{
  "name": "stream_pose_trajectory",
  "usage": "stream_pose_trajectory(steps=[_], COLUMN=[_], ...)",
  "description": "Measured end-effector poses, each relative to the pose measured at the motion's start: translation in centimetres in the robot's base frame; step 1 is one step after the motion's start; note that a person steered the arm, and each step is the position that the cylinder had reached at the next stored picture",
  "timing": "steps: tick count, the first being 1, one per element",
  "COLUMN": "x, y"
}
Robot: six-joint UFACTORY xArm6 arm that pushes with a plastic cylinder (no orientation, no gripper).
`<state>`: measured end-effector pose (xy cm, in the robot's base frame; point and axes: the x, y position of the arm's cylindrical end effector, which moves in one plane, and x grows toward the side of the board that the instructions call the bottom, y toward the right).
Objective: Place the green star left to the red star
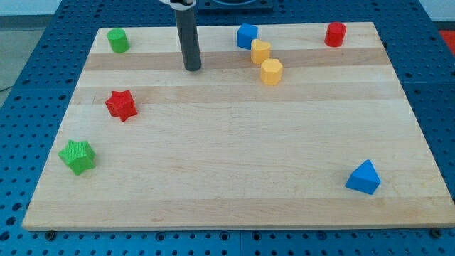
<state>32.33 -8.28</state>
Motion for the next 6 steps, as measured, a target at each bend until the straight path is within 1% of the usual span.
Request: stream_pose_trajectory(steps=[2, 3, 4, 5, 6], x=[0.9, 5.8, 13.9, 23.8, 29.5], y=[0.0, 1.1, 4.6, 5.0, 1.7])
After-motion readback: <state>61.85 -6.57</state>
